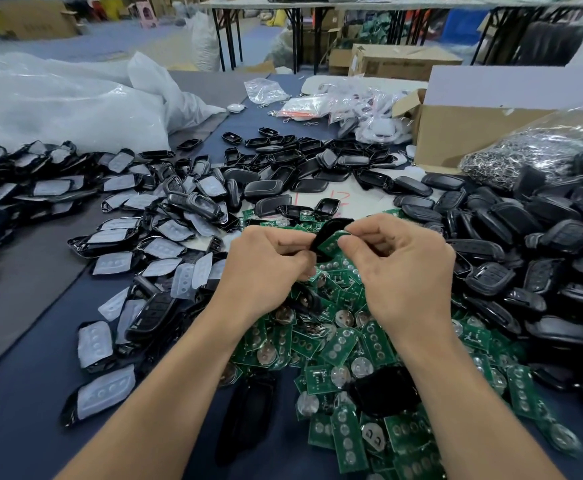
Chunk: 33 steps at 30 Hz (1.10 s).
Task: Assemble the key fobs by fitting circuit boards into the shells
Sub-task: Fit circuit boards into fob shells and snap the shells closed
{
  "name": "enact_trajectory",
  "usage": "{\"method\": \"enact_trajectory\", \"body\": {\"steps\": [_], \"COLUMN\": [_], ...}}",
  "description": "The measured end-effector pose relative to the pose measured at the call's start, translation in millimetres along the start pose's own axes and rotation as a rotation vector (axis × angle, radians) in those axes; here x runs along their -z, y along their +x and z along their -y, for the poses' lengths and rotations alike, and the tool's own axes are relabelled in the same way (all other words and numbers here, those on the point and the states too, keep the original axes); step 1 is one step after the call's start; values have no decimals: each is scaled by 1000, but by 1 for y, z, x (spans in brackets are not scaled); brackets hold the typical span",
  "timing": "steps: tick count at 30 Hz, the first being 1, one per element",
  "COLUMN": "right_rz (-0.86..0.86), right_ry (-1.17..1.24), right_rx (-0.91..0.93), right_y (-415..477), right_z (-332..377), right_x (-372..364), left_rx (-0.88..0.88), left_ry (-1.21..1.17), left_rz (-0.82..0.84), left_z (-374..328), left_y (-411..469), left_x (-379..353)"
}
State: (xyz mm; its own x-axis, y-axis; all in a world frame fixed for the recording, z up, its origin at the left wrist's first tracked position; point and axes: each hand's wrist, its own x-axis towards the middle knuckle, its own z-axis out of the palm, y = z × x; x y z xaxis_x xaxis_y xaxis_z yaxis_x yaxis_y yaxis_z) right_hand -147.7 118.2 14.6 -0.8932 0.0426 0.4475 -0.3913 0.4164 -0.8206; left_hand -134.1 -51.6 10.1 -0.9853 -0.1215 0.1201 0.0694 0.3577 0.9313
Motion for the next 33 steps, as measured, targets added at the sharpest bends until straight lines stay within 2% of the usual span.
{"method": "enact_trajectory", "body": {"steps": [6, 20, 33], "right_rz": [45, -30, -4], "right_ry": [-17, -44, -49], "right_rx": [17, 98, 68], "right_y": [1, -1, 2], "right_z": [-7, -11, -11], "right_x": [-3, -9, -5], "left_rx": [2, -18, 19], "left_ry": [-45, -4, 0], "left_rz": [-11, -6, 2], "left_z": [0, -1, -2], "left_y": [1, 0, -2], "left_x": [3, 4, 5]}}
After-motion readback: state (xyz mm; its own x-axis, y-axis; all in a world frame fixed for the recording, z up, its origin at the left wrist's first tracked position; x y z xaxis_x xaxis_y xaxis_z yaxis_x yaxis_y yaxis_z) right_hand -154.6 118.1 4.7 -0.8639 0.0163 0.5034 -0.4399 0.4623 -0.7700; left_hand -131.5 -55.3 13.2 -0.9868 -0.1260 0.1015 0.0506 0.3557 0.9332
